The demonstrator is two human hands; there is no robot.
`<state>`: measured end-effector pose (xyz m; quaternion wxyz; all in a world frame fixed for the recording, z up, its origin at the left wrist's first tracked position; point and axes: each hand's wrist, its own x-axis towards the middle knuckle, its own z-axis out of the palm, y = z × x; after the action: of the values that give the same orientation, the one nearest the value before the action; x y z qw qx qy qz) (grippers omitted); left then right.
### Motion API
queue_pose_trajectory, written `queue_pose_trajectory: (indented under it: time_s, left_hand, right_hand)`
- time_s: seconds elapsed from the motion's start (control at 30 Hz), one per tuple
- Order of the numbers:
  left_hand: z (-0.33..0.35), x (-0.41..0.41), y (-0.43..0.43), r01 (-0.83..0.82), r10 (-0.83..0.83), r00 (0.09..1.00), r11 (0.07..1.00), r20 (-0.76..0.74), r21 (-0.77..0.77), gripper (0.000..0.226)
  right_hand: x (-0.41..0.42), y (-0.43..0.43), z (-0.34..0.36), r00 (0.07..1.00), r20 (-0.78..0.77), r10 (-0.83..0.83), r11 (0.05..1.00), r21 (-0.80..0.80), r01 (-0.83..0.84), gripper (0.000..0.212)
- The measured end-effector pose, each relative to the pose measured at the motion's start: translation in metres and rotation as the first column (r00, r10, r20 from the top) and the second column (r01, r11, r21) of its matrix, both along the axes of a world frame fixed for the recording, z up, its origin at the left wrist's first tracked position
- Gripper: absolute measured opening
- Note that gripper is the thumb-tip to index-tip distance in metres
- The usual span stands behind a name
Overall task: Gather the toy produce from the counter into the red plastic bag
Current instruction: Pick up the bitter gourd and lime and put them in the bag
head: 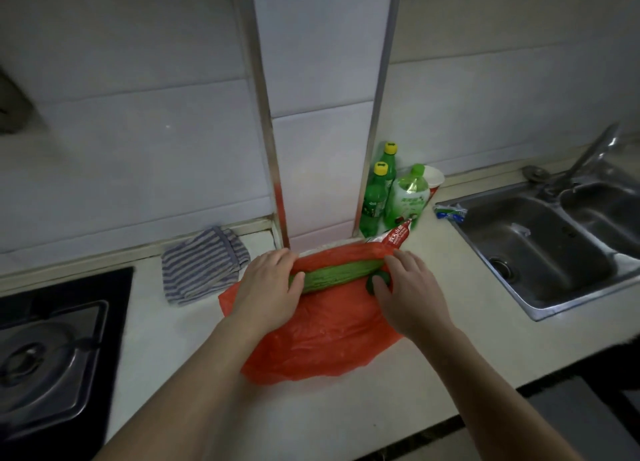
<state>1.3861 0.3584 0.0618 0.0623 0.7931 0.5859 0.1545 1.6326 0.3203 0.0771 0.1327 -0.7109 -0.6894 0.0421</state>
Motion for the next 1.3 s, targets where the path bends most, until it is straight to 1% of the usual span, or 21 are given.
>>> queue_pose_trajectory:
  time_s: [0.23, 0.4, 0.47, 0.63, 0.73, 0.87, 0.97, 1.1, 1.17, 1.3]
  left_hand:
    - [0.04, -0.013, -0.035, -0.024, 0.028, 0.998, 0.996, -0.057, 0.083, 0.047]
    - [0.061, -0.018, -0.058, -0.047, 0.049, 0.998, 0.995, -0.025, 0.086, 0.049]
    - [0.066, -0.019, -0.069, -0.058, 0.06, 0.998, 0.995, -0.031, 0.077, 0.047]
    - [0.085, -0.017, -0.101, -0.095, 0.102, 0.992, 0.991, -0.071, 0.095, 0.051]
    - [0.093, -0.02, -0.118, -0.128, 0.137, 0.988, 0.986, -0.073, 0.111, 0.05]
    - [0.1, -0.033, -0.138, -0.174, 0.182, 0.982, 0.978, -0.058, 0.118, 0.054]
    - [0.106, -0.047, -0.153, -0.195, 0.199, 0.98, 0.973, -0.02, 0.125, 0.055]
    - [0.108, -0.078, -0.167, -0.219, 0.223, 0.975, 0.968, -0.022, 0.126, 0.058]
    - [0.11, -0.101, -0.174, -0.224, 0.23, 0.973, 0.965, -0.027, 0.138, 0.062]
    - [0.112, -0.154, -0.189, -0.224, 0.231, 0.972, 0.965, -0.041, 0.14, 0.061]
  right_hand:
    - [-0.01, -0.029, 0.041, 0.997, 0.064, 0.039, 0.997, 0.067, -0.044, 0.05]
    - [-0.01, -0.047, 0.056, 0.993, 0.106, 0.052, 0.993, 0.104, -0.064, 0.055]
    - [-0.009, -0.056, 0.063, 0.992, 0.105, 0.064, 0.991, 0.107, -0.075, 0.056]
    - [-0.007, -0.081, 0.08, 0.993, 0.061, 0.102, 0.988, 0.112, -0.108, 0.057]
    - [-0.007, -0.093, 0.088, 0.991, 0.051, 0.122, 0.987, 0.102, -0.127, 0.053]
    - [-0.016, -0.106, 0.098, 0.989, 0.019, 0.148, 0.982, 0.114, -0.149, 0.052]
    - [-0.028, -0.117, 0.104, 0.987, 0.009, 0.159, 0.979, 0.127, -0.159, 0.049]
    - [-0.053, -0.126, 0.11, 0.985, 0.031, 0.168, 0.975, 0.14, -0.171, 0.048]
    - [-0.073, -0.13, 0.113, 0.983, 0.042, 0.178, 0.973, 0.144, -0.183, 0.047]
    - [-0.125, -0.14, 0.118, 0.978, 0.05, 0.201, 0.964, 0.169, -0.206, 0.04]
